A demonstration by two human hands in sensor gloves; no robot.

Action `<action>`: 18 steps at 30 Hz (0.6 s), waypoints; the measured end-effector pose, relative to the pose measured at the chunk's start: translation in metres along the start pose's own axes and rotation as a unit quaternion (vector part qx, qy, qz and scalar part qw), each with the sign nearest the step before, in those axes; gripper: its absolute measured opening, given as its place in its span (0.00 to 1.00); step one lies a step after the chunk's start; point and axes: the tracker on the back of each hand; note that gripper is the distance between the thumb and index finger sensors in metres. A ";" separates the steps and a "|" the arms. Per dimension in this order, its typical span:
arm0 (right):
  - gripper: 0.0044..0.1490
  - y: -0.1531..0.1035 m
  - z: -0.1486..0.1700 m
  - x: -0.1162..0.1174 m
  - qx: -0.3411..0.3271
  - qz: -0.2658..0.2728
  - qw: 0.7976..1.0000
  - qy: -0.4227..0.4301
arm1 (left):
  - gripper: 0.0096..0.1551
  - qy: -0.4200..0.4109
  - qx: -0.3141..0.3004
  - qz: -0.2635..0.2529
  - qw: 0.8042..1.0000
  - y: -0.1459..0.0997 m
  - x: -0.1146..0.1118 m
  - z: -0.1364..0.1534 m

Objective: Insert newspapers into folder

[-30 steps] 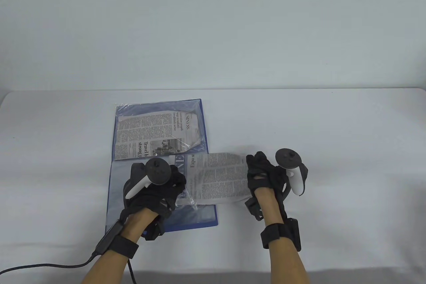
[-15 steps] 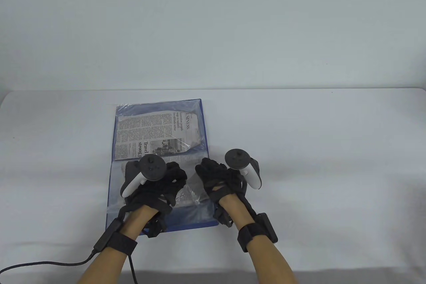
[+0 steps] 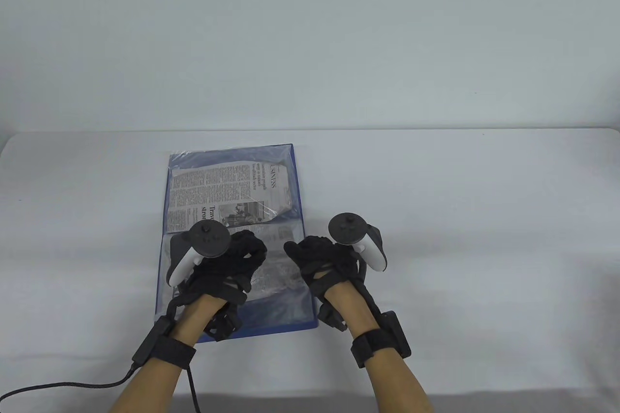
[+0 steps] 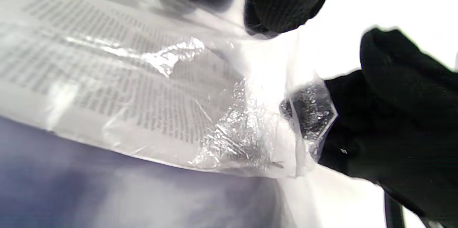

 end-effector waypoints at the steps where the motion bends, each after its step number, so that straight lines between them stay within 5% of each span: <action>1: 0.43 -0.002 -0.001 0.001 0.013 -0.033 0.999 -0.028 | 0.21 -0.002 0.003 -0.008 1.000 0.000 0.001 0.001; 5: 0.46 0.005 -0.007 0.020 0.027 -0.116 0.986 -0.115 | 0.21 -0.010 0.013 -0.037 0.999 -0.002 0.006 0.002; 7: 0.36 0.010 -0.016 0.028 0.039 -0.127 0.978 -0.163 | 0.21 -0.019 0.010 -0.051 0.998 -0.004 0.007 0.003; 9: 0.24 0.009 -0.030 0.027 0.047 -0.066 0.974 -0.210 | 0.21 -0.005 0.009 -0.053 0.999 -0.007 0.008 0.003; 11: 0.23 0.007 -0.044 0.016 0.041 -0.010 0.975 -0.220 | 0.23 0.006 0.007 -0.075 0.997 -0.012 0.015 0.000; 14: 0.23 0.006 -0.056 -0.006 0.018 0.104 0.988 -0.115 | 0.33 0.034 -0.038 -0.159 0.986 -0.033 0.032 -0.020; 18: 0.23 0.018 -0.062 -0.035 0.028 0.161 0.987 -0.006 | 0.36 0.062 -0.092 -0.243 0.964 -0.058 0.047 -0.048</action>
Point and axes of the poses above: the tracker on the back of each hand, its own z axis roughly to the little-finger side, its own y axis roughly from the wrist to the fingertips, x = y × z, and after that the axes turned 2 degrees about -x, right-handed
